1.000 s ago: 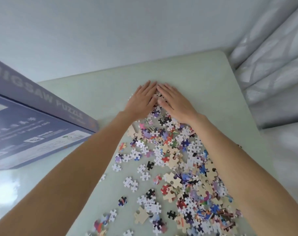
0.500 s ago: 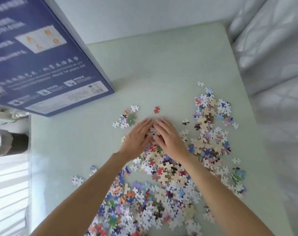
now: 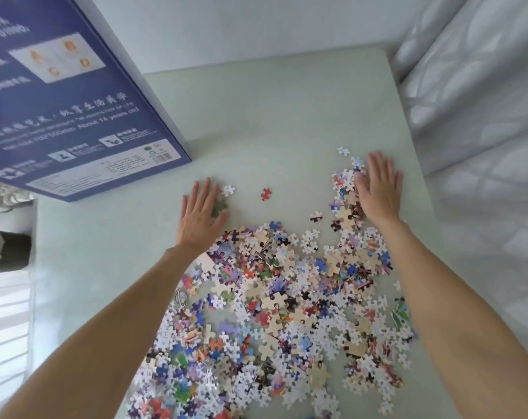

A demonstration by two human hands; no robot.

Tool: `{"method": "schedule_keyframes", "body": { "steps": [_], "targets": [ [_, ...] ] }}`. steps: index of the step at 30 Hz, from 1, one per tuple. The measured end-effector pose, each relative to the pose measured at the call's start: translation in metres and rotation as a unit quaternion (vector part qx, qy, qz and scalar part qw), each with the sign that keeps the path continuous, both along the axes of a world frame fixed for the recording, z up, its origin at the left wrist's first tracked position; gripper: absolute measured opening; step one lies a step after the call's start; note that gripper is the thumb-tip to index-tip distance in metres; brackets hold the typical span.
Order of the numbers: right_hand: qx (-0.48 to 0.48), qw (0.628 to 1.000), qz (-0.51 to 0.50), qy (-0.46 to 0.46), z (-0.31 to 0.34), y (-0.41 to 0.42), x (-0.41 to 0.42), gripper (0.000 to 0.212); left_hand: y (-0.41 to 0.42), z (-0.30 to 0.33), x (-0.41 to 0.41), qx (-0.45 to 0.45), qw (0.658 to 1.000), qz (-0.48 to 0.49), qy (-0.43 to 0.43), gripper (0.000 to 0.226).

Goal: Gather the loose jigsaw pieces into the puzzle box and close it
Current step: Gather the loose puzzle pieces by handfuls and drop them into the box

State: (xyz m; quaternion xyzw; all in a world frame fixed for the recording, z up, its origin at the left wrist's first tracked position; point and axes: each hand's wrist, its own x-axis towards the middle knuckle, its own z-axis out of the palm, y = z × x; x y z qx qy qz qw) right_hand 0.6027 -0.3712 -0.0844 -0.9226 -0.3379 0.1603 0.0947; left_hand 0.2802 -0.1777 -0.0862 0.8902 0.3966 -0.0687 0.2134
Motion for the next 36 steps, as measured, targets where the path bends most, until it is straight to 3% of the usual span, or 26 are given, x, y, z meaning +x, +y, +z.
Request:
{"method": "schedule_keyframes", "body": {
  "steps": [8,12,15,18,20,23,30,33,36],
  "targets": [
    [-0.01,0.973,0.23,0.022,0.004,0.025,-0.049,0.059,-0.009,0.002,0.05,-0.017,0.991,-0.131,-0.004,0.061],
    [0.023,0.942,0.314,0.119,0.014,0.002,-0.129,0.059,-0.032,0.005,0.042,-0.041,0.98,-0.194,-0.018,0.066],
    [0.104,0.936,0.269,0.202,0.031,-0.014,-0.145,0.048,-0.046,0.01,0.032,-0.074,0.971,-0.225,-0.027,0.065],
    [0.176,0.971,0.142,0.084,0.039,-0.033,-0.11,0.038,-0.059,0.014,0.022,-0.076,0.966,-0.245,-0.021,0.066],
    [0.121,0.992,0.029,0.016,0.03,-0.055,-0.075,0.042,-0.067,0.019,0.016,-0.062,0.968,-0.244,-0.008,0.069],
    [0.029,0.995,-0.086,0.042,0.013,-0.078,-0.063,0.059,-0.074,0.026,0.007,-0.05,0.969,-0.242,0.0,0.075],
    [0.092,0.985,0.012,0.145,0.018,-0.051,-0.198,0.083,-0.091,0.034,-0.035,-0.038,0.984,-0.173,0.032,0.065],
    [0.077,0.977,0.071,0.184,0.023,-0.041,-0.238,0.076,-0.094,0.043,-0.059,-0.055,0.989,-0.132,0.03,0.065],
    [0.033,0.973,0.148,0.171,0.031,-0.036,-0.259,0.067,-0.097,0.051,-0.086,-0.091,0.991,-0.095,0.032,0.085]
  ]
}}
